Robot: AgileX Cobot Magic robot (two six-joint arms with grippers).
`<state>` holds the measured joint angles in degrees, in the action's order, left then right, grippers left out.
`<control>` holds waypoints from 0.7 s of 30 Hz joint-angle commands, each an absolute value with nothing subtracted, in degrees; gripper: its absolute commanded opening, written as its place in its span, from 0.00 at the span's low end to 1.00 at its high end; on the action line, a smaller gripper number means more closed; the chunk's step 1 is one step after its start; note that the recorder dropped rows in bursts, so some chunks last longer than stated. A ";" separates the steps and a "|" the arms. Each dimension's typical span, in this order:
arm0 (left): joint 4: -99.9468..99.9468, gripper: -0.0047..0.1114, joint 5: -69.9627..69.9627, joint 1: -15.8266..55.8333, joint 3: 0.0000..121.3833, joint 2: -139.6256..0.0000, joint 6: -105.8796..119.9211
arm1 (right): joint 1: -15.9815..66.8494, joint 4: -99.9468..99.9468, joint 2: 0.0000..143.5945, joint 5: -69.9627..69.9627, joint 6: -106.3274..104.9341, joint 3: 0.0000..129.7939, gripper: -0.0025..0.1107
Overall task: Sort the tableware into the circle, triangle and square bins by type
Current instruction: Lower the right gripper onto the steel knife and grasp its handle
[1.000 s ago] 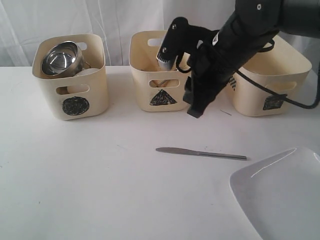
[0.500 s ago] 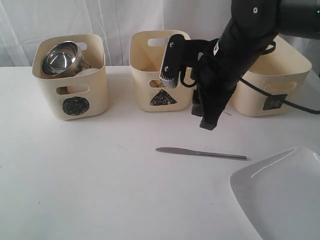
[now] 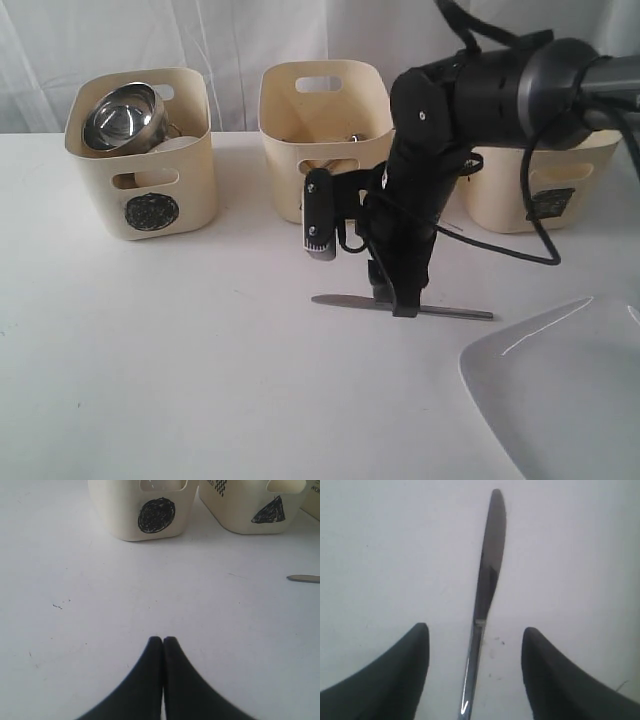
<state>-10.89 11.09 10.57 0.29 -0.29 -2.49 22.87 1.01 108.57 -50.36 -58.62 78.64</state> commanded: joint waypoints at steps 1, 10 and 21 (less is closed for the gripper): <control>-11.07 0.04 11.08 10.45 0.00 0.00 -2.63 | 21.70 2.13 110.81 -51.10 -59.30 78.27 0.49; -11.07 0.04 11.08 10.45 0.00 0.00 -2.63 | 19.99 2.75 110.78 -54.59 -56.96 78.27 0.49; -11.07 0.04 11.08 10.45 0.00 0.00 -2.63 | 16.19 3.90 110.90 -53.95 -58.29 78.27 0.49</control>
